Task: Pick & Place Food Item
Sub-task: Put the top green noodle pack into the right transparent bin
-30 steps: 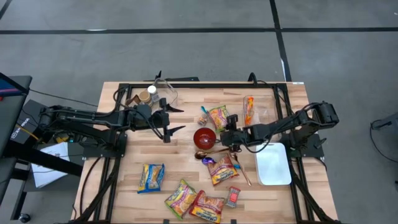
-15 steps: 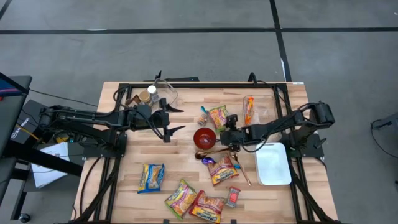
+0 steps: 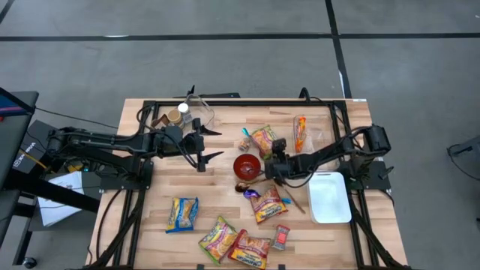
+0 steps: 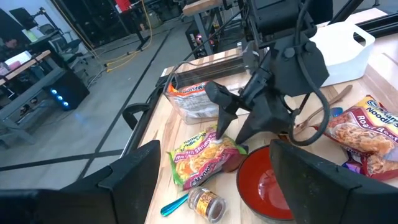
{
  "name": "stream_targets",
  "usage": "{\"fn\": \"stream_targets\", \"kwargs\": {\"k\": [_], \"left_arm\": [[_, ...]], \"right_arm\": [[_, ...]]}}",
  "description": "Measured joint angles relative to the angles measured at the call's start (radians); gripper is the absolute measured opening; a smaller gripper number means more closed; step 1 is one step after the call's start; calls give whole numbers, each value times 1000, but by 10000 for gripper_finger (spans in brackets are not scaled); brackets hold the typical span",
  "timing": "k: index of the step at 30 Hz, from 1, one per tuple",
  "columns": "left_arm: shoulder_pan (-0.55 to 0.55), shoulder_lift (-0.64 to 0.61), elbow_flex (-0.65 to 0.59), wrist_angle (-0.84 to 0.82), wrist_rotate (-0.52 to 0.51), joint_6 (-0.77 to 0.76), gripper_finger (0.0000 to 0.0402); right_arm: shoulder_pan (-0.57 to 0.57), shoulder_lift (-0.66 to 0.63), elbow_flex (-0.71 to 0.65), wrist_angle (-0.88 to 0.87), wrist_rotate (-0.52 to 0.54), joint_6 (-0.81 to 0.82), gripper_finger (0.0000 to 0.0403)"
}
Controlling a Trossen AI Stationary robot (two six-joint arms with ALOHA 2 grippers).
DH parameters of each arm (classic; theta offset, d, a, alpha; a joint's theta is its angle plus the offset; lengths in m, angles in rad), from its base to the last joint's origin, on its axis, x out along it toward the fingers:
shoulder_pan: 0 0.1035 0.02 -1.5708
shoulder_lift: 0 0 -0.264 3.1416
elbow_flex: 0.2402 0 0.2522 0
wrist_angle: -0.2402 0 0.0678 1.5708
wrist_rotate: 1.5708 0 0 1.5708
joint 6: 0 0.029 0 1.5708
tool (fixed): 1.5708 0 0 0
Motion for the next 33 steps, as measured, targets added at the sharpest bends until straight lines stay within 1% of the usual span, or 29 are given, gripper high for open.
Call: {"fn": "stream_targets", "kwargs": {"k": [3, 11, 13, 18, 24, 30, 33], "left_arm": [[0, 0, 0, 0, 0, 0, 296], [0, 0, 0, 0, 0, 0, 296], [0, 0, 0, 0, 0, 0, 296], [0, 0, 0, 0, 0, 0, 296], [0, 0, 0, -1, 0, 0, 296], [0, 0, 0, 0, 0, 0, 296], [0, 0, 0, 0, 0, 0, 296]], "right_arm": [[-10, 0, 0, 6, 9, 2, 178], [-28, 0, 0, 14, 31, 10, 31], [-25, 0, 0, 13, 27, 10, 9], [0, -4, 17, 10, 26, 11, 5], [29, -78, 29, 4, 27, 12, 1], [35, -175, 30, -49, 61, 63, 1], [39, -213, 30, -79, 123, 81, 1]]}}
